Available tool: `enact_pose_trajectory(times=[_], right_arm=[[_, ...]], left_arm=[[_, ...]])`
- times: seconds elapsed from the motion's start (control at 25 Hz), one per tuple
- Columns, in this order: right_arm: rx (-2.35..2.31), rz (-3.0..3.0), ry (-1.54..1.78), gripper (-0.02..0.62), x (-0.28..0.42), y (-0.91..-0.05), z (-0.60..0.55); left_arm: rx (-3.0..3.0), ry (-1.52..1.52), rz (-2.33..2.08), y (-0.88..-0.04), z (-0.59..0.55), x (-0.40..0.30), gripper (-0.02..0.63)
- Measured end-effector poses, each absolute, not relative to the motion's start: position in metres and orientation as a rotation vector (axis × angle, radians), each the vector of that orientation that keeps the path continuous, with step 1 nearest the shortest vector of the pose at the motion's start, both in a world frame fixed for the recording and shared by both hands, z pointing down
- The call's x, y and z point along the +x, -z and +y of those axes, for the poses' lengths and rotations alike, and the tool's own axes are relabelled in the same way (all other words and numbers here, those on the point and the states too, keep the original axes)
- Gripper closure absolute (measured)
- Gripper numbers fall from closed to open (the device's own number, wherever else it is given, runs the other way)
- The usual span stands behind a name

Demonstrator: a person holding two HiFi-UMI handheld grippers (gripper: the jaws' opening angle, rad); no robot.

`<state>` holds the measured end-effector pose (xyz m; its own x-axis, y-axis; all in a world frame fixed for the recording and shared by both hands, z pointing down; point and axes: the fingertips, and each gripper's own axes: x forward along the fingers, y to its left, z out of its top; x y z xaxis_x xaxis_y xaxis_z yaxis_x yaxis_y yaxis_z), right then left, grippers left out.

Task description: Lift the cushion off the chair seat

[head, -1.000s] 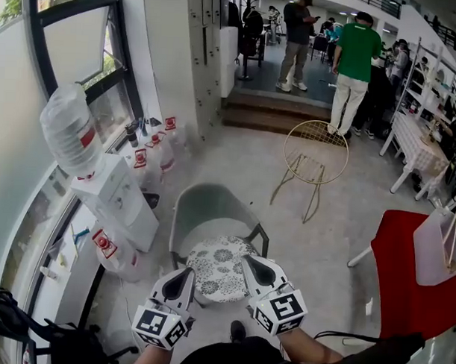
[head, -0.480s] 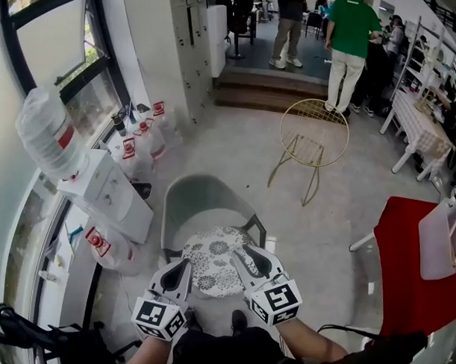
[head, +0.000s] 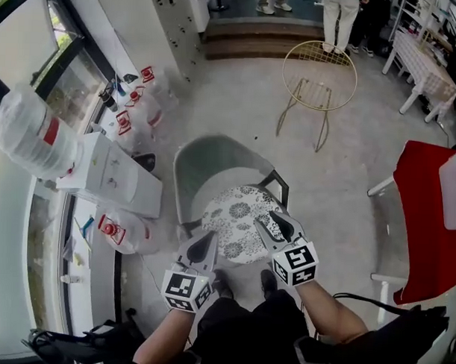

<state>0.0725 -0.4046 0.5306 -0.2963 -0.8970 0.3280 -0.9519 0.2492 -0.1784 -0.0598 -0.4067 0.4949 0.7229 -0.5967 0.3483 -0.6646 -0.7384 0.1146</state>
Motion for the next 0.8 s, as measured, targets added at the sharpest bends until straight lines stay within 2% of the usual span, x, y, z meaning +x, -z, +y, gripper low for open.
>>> enact_pose_trajectory(times=[0.08,0.48,0.8], right_arm=[[1.794,-2.302,-0.553,0.428,0.073,-0.553,-0.410],[1.813,-2.096,-0.879,0.321,0.059,-0.686,-0.409],[1.844,-1.906,-1.111,0.290,0.056,-0.781,-0.379]], left_arm=[[2.690,-0.456,-0.974,-0.508,-0.414,-0.063,0.598],[2.642,-0.626,-0.809,-0.600,-0.426,-0.063,0.598],[2.599,-0.761,-0.680,-0.679,-0.421,-0.066,0.598]])
